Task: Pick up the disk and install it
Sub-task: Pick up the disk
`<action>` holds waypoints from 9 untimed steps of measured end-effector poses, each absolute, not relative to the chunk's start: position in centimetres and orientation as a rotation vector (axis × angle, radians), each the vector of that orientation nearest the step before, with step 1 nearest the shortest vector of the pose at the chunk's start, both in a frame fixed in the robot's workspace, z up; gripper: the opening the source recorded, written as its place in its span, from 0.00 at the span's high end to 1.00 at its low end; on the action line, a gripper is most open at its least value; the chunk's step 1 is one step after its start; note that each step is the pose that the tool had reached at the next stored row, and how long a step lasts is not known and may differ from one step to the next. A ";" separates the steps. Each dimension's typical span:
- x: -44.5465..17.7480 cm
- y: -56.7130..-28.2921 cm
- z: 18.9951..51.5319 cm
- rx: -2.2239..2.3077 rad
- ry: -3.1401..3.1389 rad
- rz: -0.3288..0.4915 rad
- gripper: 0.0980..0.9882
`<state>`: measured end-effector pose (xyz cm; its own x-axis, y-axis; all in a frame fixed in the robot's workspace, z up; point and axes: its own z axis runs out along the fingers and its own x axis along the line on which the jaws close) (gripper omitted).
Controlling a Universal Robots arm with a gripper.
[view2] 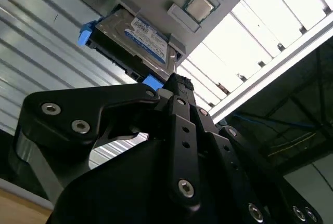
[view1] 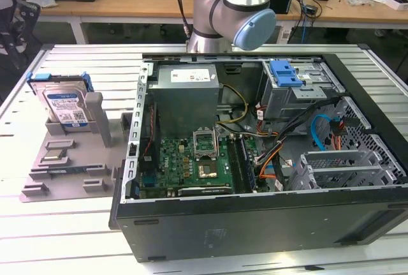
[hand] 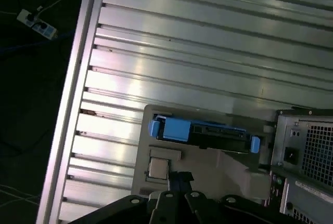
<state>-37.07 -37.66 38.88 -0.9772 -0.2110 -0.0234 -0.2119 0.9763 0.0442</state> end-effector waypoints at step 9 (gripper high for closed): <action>-37.1 -37.7 38.9 -0.680 3.053 0.075 0.99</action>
<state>-37.07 -37.65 38.88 -0.9055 -0.4238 -0.0233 -0.4244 0.9044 0.0442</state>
